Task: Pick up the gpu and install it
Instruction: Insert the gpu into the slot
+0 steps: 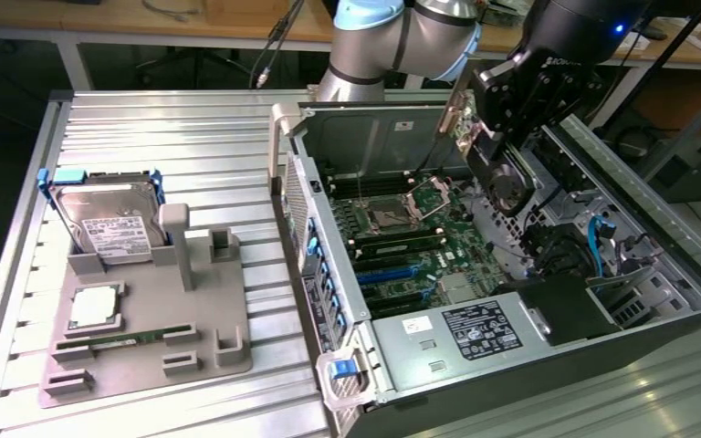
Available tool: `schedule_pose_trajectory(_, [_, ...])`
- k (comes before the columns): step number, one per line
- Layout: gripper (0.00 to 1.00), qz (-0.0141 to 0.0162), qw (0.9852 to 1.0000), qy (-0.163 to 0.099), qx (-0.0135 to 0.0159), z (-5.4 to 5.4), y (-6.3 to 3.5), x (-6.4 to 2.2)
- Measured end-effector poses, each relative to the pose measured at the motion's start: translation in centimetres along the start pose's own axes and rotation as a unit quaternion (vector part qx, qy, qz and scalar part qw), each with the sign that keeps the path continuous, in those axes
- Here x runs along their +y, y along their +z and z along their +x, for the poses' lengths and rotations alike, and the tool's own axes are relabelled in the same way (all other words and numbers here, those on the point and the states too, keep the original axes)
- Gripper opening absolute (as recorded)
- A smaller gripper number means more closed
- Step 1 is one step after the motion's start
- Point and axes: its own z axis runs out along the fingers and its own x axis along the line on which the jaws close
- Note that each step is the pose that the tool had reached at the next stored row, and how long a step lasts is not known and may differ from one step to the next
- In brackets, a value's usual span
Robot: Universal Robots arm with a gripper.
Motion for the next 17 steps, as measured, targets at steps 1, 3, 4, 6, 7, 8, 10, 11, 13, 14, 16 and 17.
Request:
schedule_pose_trajectory(1, [0.27,0.0000,1.0000,-0.001,0.0000,0.00,0.00,0.00])
schedule_pose_trajectory(3, [0.27,-0.0001,1.0000,-0.003,0.0001,0.00,0.00,0.00])
schedule_pose_trajectory(4, [0.27,-0.0001,1.0000,-0.004,0.0002,0.00,0.00,0.00])
schedule_pose_trajectory(6, [0.27,-0.0001,1.0000,-0.005,0.0002,0.00,0.00,0.00])
schedule_pose_trajectory(7, [0.27,-0.0002,1.0000,-0.006,0.0003,0.00,0.00,0.00])
schedule_pose_trajectory(8, [0.27,-0.0002,1.0000,-0.007,0.0003,0.00,0.00,0.00])
schedule_pose_trajectory(10, [0.27,-0.0002,1.0000,-0.009,0.0004,0.00,0.00,0.00])
schedule_pose_trajectory(11, [0.27,-0.0003,0.9999,-0.010,0.0005,0.00,0.00,0.00])
schedule_pose_trajectory(13, [0.27,-0.0003,0.9999,-0.013,0.0006,0.00,0.00,0.00])
schedule_pose_trajectory(14, [0.27,-0.0003,0.9999,-0.014,0.0006,0.00,0.00,0.00])
schedule_pose_trajectory(16, [0.27,-0.0004,0.9999,-0.016,0.0007,0.00,0.00,0.00])
schedule_pose_trajectory(17, [0.27,-0.0004,0.9999,-0.017,0.0007,0.00,0.00,0.00])
